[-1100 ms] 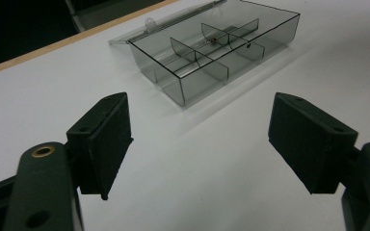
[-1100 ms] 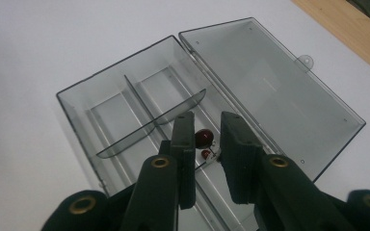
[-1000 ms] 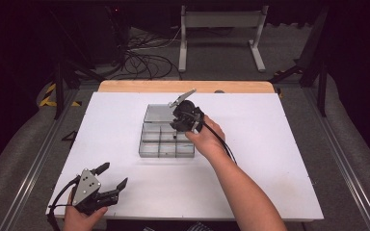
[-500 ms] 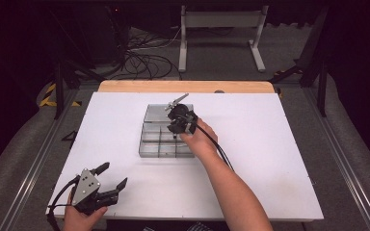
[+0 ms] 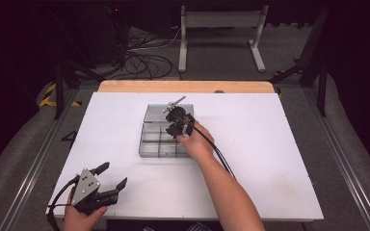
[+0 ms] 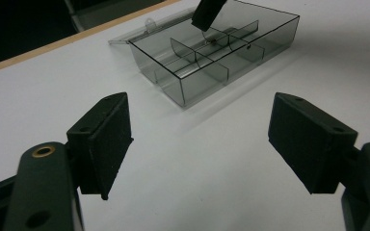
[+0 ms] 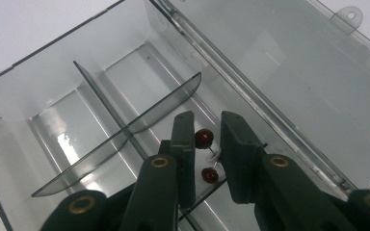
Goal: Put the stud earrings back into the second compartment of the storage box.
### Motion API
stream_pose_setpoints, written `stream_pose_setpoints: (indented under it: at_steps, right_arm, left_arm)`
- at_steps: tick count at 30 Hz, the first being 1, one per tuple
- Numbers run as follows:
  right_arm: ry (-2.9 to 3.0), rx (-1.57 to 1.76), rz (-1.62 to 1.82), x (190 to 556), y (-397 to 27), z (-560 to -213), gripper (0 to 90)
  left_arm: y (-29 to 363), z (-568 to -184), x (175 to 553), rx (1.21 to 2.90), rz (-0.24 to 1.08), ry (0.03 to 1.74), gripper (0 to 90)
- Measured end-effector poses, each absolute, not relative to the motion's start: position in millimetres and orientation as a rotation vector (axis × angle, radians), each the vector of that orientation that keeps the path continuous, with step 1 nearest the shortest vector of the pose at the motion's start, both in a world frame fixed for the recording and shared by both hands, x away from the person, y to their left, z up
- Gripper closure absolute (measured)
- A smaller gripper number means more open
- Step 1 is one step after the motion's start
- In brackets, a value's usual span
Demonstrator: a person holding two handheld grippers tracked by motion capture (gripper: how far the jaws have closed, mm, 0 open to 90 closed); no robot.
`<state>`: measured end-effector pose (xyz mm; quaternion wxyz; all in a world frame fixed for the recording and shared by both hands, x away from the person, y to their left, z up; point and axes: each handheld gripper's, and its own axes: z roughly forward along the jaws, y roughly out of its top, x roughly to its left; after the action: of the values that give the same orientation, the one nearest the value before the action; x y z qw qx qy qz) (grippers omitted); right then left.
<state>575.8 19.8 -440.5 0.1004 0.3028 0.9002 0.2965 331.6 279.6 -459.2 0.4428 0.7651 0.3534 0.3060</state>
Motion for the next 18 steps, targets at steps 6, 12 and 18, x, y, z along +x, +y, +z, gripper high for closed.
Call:
stream_pose_setpoints:
  at_steps: [6, 12, 18]
  right_arm:
    - [2.67, 0.872, 0.878, 575, 21, -440, 71.3]
    - [2.661, 0.869, 0.947, 570, 18, -431, 58.2]
    - [2.623, 0.797, 1.003, 557, 12, -410, 41.3]
  left_arm:
    - [279, -459, 331, 1.899, 0.756, 0.88, 23.5]
    - [279, -459, 332, 1.898, 0.755, 0.88, 23.6]
    - [280, -460, 332, 1.898, 0.747, 0.883, 23.6]
